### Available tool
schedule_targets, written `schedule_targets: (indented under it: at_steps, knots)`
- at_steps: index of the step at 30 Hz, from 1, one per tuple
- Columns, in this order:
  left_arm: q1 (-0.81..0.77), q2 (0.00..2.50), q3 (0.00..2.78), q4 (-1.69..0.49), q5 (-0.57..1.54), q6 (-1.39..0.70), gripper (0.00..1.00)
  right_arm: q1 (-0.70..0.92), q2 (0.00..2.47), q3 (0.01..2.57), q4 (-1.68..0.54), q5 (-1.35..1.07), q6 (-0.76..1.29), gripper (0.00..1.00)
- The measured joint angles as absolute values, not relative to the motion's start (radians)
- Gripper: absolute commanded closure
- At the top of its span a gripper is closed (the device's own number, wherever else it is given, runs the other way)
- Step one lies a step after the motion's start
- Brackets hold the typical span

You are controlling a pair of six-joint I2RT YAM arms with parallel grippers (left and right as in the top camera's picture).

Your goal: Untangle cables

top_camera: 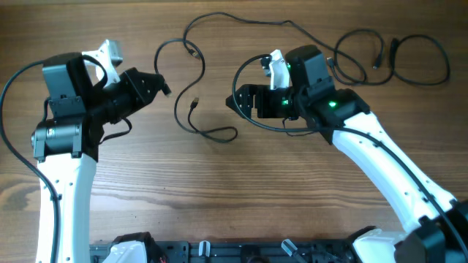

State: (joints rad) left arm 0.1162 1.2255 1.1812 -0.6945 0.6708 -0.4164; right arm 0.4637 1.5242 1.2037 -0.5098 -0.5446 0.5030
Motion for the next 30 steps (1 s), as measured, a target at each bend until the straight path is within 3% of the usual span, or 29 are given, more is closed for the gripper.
schedule_targets:
  at_steps: [8, 17, 30]
  knots:
    - [0.116, 1.225, 1.181, -0.739, 0.691, -0.311, 0.96, 0.464, 1.632, 1.203, -0.506, -0.555, 0.516, 0.00]
    - [0.116, 1.225, 1.181, -0.764, 0.732, -0.291, 0.96, 0.464, 1.789, 1.203, -0.400, -0.725, 0.467, 0.00]
    - [0.116, 1.225, 1.181, -0.778, 0.788, -0.480, 0.96, 0.495, 1.978, 1.200, -0.145, -0.861, 0.366, 0.07]
